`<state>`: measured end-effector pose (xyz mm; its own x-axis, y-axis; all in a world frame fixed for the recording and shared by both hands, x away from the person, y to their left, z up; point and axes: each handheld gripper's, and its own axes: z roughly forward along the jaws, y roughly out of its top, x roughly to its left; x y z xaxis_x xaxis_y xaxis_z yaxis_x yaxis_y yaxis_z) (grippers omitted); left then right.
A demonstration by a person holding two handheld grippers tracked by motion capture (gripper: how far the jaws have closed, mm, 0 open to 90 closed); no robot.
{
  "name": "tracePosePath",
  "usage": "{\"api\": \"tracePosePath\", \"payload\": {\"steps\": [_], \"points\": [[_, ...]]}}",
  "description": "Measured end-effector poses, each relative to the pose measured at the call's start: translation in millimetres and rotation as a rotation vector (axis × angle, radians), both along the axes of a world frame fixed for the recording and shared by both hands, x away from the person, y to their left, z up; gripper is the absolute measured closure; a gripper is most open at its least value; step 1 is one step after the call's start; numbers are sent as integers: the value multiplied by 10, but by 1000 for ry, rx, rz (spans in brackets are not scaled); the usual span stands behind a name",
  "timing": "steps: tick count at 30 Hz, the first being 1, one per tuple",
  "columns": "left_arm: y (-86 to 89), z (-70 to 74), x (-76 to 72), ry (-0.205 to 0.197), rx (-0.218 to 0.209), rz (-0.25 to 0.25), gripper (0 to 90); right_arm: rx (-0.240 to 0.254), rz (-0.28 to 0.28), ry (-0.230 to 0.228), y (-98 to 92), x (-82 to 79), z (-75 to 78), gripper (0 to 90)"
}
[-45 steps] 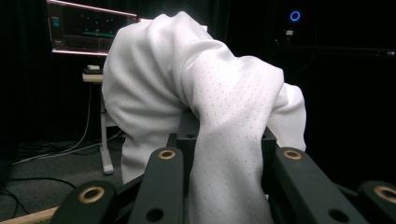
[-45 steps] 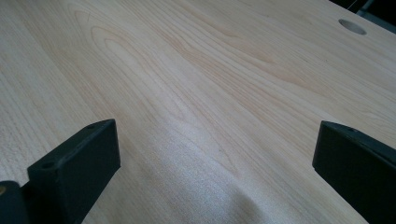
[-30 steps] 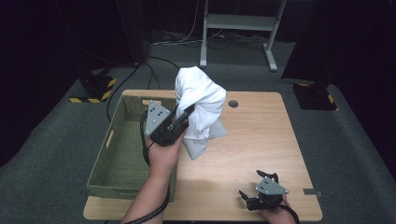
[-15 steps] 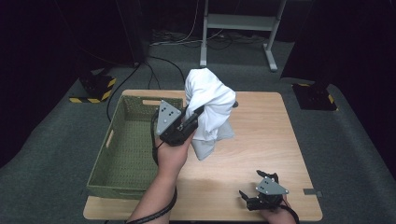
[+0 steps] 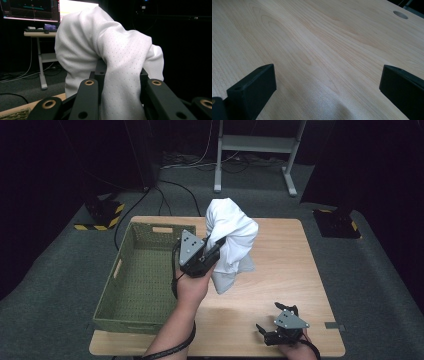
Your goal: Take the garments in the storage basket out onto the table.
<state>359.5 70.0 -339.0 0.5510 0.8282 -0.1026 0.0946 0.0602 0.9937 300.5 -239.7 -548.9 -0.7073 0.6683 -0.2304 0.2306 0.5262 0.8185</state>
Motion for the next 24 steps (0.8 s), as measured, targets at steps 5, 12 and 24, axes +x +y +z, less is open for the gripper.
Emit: {"api": "tracePosePath", "payload": {"steps": [5, 12, 24], "points": [[-74, -53, 30, 12, 6, -6, 728, 1, 0, 0, 0, 0, 0, 2], [-173, -150, 80, 40, 6, -3, 730, 4, 0, 1, -4, 0, 1, 2], [-333, -341, 156, 99, 26, -2, 732, 5, 1, 1, -5, 2, 1, 2]]}}
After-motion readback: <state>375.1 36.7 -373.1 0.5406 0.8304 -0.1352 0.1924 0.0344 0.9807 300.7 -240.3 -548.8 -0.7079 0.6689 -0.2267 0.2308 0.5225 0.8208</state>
